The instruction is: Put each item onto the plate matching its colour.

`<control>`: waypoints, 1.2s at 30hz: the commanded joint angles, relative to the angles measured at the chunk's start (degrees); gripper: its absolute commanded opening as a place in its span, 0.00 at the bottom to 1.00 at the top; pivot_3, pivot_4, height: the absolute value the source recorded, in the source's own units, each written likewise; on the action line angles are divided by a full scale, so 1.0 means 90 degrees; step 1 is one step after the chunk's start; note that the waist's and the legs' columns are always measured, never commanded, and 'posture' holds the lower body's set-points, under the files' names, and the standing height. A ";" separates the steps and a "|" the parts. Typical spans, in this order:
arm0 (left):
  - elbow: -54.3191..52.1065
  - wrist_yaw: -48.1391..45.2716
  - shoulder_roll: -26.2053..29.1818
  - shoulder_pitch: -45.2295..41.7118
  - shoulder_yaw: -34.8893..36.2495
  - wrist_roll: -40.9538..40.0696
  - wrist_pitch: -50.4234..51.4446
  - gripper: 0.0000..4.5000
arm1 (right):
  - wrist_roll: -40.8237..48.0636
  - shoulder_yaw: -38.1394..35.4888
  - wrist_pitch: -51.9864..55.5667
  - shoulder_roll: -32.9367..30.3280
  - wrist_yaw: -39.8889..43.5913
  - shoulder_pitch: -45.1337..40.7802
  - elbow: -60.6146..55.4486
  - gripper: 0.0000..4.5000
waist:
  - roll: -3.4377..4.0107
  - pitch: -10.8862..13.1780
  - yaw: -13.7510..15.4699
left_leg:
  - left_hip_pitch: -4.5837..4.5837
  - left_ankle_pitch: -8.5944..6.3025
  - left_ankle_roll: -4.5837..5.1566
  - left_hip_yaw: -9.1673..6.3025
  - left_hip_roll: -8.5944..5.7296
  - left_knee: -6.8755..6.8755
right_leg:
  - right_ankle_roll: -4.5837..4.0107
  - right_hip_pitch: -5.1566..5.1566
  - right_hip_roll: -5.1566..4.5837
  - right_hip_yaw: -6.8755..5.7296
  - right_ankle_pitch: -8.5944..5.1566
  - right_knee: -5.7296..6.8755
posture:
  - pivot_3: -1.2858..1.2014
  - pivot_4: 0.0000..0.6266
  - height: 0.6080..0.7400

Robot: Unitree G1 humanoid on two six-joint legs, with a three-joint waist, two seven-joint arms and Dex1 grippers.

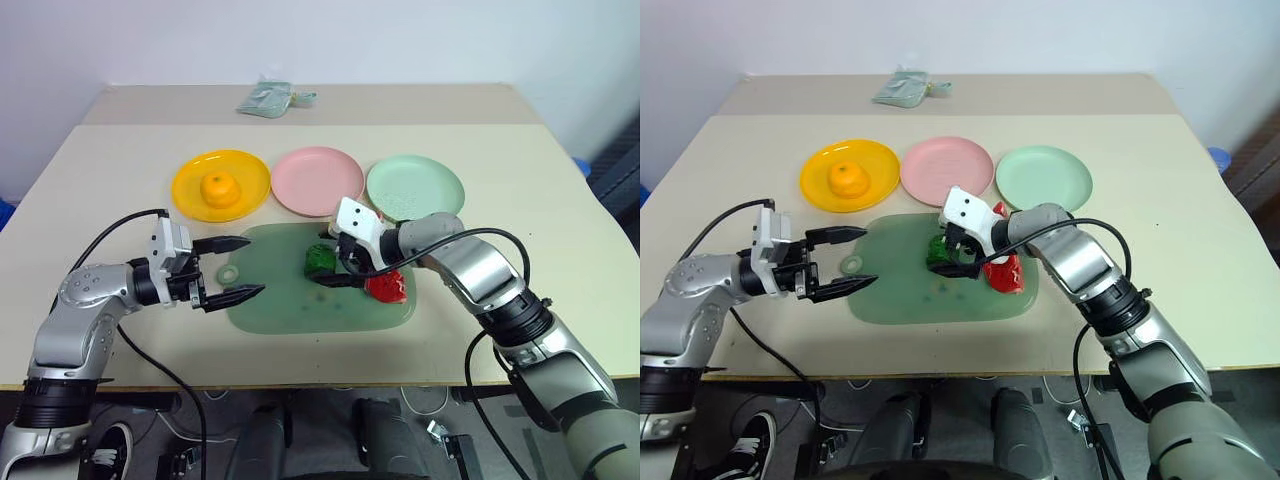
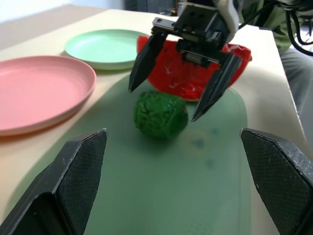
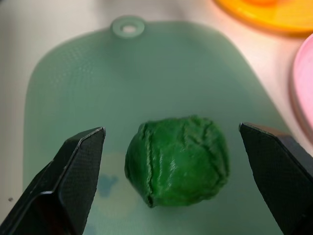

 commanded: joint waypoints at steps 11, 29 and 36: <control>-0.0254 0.0371 -0.0146 -0.0114 0.0082 -0.0012 -0.0173 1.00 | -0.0263 -0.0394 -0.0263 0.0352 0.0111 -0.0089 0.0013 0.61 | 0.0000 0.0000 -0.0008 | 0.0000 0.0000 0.0000 0.0000 0.0000 -0.0001 | 0.0000 0.0000 0.0000 0.0000 0.0000 0.0000 | 0.52 0.24 1.00; 0.0385 0.1337 -0.0802 -0.0904 0.0053 0.0453 -0.0778 1.00 | -0.0599 -0.3091 -0.2076 0.0365 -0.2548 -0.1401 0.3783 0.61 | 0.0006 0.0004 -0.0019 | 0.0000 0.0001 -0.0002 0.0007 -0.0004 -0.0009 | -0.0001 -0.0002 -0.0002 0.0001 0.0001 -0.0003 | 0.52 0.24 1.00; 0.0326 0.1261 -0.0779 -0.0857 -0.0013 0.0418 -0.0767 1.00 | -0.1025 -0.2753 -0.2360 0.0275 -0.2271 -0.0967 0.4418 0.79 | 0.0008 0.0004 -0.0180 | 0.0000 0.0001 -0.0001 0.0008 -0.0001 -0.0017 | -0.0001 -0.0006 0.0000 0.0005 0.0001 -0.0007 | 0.52 0.24 1.00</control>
